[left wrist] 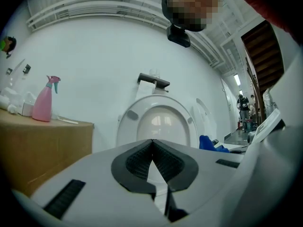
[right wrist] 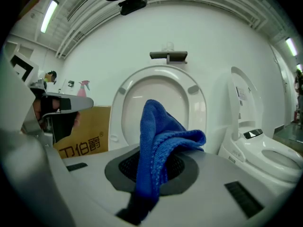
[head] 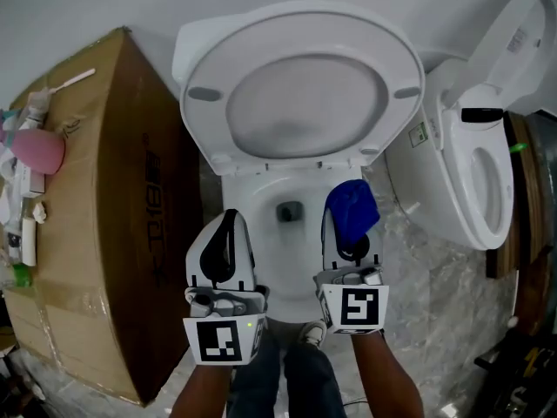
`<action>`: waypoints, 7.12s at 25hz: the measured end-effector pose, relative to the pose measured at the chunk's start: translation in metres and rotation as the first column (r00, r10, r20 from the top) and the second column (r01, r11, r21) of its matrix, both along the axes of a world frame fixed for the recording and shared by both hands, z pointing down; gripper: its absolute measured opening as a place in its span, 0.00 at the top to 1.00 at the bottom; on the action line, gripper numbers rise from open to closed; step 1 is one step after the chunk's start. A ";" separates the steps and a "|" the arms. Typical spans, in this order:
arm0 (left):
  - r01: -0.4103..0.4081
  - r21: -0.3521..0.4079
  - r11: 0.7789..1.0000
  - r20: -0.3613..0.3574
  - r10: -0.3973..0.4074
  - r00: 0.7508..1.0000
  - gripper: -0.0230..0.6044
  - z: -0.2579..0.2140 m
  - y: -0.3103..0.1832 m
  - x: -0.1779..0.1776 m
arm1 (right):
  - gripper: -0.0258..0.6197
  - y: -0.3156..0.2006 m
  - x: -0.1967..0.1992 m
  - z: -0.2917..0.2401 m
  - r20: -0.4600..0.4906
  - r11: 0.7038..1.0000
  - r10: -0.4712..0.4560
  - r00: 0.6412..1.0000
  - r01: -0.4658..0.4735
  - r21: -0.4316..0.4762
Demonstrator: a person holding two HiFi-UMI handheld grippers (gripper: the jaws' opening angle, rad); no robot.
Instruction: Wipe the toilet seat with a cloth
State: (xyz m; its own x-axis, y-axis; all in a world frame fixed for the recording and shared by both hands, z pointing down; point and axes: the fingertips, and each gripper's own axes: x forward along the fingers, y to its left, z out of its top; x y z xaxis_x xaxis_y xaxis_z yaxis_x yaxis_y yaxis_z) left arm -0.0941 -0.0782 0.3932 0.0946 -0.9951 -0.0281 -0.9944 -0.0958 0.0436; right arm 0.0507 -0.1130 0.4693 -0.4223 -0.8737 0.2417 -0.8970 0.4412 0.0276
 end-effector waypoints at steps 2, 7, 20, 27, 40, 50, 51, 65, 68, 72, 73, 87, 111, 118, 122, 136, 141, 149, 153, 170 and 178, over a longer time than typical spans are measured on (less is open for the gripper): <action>-0.006 0.000 1.000 -0.004 0.006 1.000 0.94 0.014 -0.004 0.000 | 0.87 -0.003 -0.003 0.022 -0.011 1.000 -0.001 1.000 0.001 -0.023; -0.013 -0.022 1.000 -0.015 0.013 1.000 0.94 0.036 -0.014 -0.002 | 0.87 -0.024 -0.010 0.063 -0.024 0.998 0.014 1.000 -0.015 -0.057; 0.000 -0.014 1.000 -0.029 0.000 1.000 0.94 0.054 -0.041 -0.017 | 0.87 -0.099 -0.002 0.150 -0.030 0.957 0.196 0.980 -0.198 -0.213; 0.000 -0.010 1.000 -0.033 -0.001 0.999 0.94 0.056 -0.044 -0.022 | 0.87 -0.104 -0.018 0.155 -0.032 0.957 0.177 0.984 -0.180 -0.227; 0.097 -0.025 0.995 -0.033 -0.098 0.995 0.94 0.047 -0.023 -0.071 | 0.87 -0.087 -0.103 0.159 0.078 0.941 0.130 0.988 -0.098 -0.325; 0.169 -0.029 0.985 -0.029 -0.170 0.985 0.94 0.041 -0.007 -0.114 | 0.87 -0.081 -0.127 0.154 0.510 0.808 0.486 0.709 -0.143 -0.571; 0.172 -0.029 0.985 -0.028 -0.173 0.984 0.94 0.040 -0.006 -0.116 | 0.87 -0.081 -0.131 0.151 0.556 0.804 0.504 0.661 -0.124 -0.582; 0.191 -0.024 0.981 -0.002 -0.191 0.982 0.94 0.018 0.011 -0.140 | 0.87 -0.069 -0.189 0.103 0.810 0.841 0.480 0.337 0.085 -0.534; 0.199 -0.016 0.980 -0.002 -0.199 0.980 0.94 0.008 0.012 -0.144 | 0.87 -0.067 -0.192 0.087 0.809 0.829 0.502 0.306 0.097 -0.551; 0.201 0.002 0.980 0.011 -0.201 0.980 0.94 -0.013 0.015 -0.151 | 0.87 -0.064 -0.189 0.080 0.789 0.799 0.556 0.261 0.092 -0.594; 0.201 0.006 0.980 0.014 -0.201 0.980 0.94 -0.018 0.016 -0.152 | 0.87 -0.064 -0.188 0.076 0.790 0.799 0.559 0.252 0.091 -0.595; 0.214 0.037 0.976 0.025 -0.215 0.976 0.94 -0.079 0.024 -0.169 | 0.87 -0.073 -0.209 -0.049 0.880 0.867 0.442 0.176 0.167 -0.469; 0.196 0.067 0.978 -0.009 -0.196 0.981 0.94 -0.139 0.017 -0.147 | 0.87 -0.090 -0.201 -0.210 0.770 0.971 -0.038 0.637 0.205 -0.122; 0.167 0.073 0.983 0.008 -0.168 0.986 0.94 -0.145 0.007 -0.126 | 0.87 -0.091 -0.187 -0.221 0.312 0.983 -0.183 0.932 0.171 0.063; 0.153 0.063 0.986 0.011 -0.154 0.988 0.94 -0.147 0.001 -0.112 | 0.87 -0.094 -0.175 -0.227 0.202 0.982 -0.177 0.963 0.158 0.107; 0.069 0.071 0.995 0.012 -0.070 0.997 0.94 -0.147 -0.024 -0.039 | 0.87 -0.125 -0.062 -0.237 0.157 0.988 -0.046 0.986 0.021 0.156; 0.047 0.064 0.997 0.019 -0.049 0.999 0.94 -0.141 -0.032 -0.015 | 0.87 -0.133 -0.025 -0.231 0.128 0.986 -0.025 0.991 0.003 0.168; 0.019 0.054 0.998 0.034 -0.021 0.999 0.94 -0.129 -0.042 0.019 | 0.87 -0.142 0.022 -0.211 0.102 0.987 -0.002 0.995 -0.014 0.157; 0.017 0.042 0.999 0.036 -0.019 0.999 0.94 -0.118 -0.044 0.030 | 0.87 -0.145 0.040 -0.199 0.096 0.988 0.010 0.995 -0.024 0.155; 0.033 0.014 0.999 0.051 -0.034 0.998 0.94 -0.051 -0.042 0.050 | 0.87 -0.139 0.077 -0.115 0.039 0.981 0.047 0.998 -0.053 0.187; 0.033 0.001 0.999 0.056 -0.033 0.998 0.94 -0.008 -0.035 0.042 | 0.87 -0.138 0.089 -0.033 0.063 0.988 0.124 0.990 -0.129 0.088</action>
